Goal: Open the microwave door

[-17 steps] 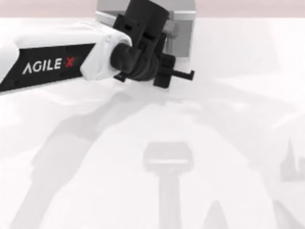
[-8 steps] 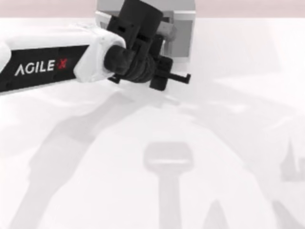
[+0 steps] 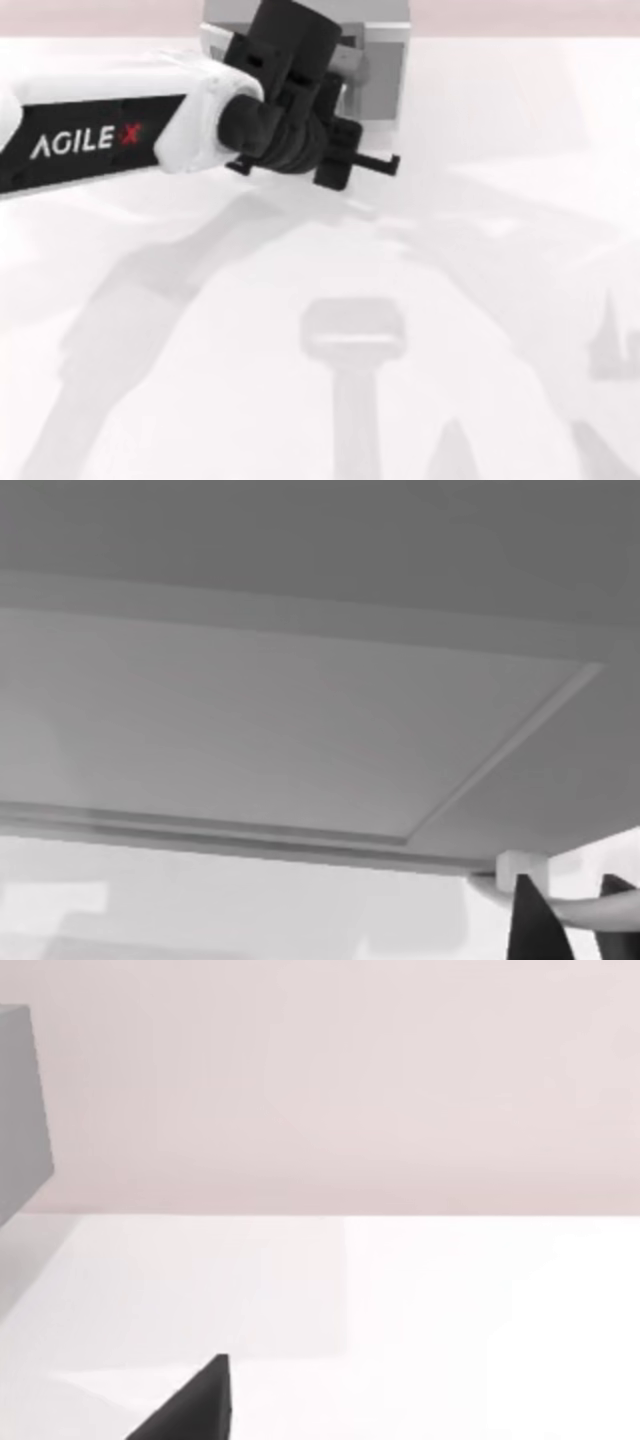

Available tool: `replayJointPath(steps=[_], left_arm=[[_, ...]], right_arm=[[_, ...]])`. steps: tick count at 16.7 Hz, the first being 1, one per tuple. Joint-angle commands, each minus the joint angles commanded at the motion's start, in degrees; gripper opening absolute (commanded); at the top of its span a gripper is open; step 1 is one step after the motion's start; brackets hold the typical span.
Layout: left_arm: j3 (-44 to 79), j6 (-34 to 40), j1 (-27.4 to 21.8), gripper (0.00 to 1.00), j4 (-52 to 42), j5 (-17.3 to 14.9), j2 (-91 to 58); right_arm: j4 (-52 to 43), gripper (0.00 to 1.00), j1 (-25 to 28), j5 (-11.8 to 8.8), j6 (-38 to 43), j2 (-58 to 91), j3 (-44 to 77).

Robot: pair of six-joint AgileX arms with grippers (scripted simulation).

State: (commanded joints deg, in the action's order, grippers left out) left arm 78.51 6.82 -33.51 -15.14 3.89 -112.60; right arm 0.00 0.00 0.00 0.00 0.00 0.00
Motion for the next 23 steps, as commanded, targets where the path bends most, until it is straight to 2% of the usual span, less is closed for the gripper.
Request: replayJointPath(steps=[15,23], left_arm=[[0.0,0.0,0.0,0.0,0.0,0.0,0.0],[-2.2,-2.8,0.9,0.0,0.8,-2.4,1.6]], right_arm=[[0.0,1.0,0.0,0.0,0.0,0.0,0.0],[0.0,1.0,0.0,0.0,0.0,0.0,0.0]])
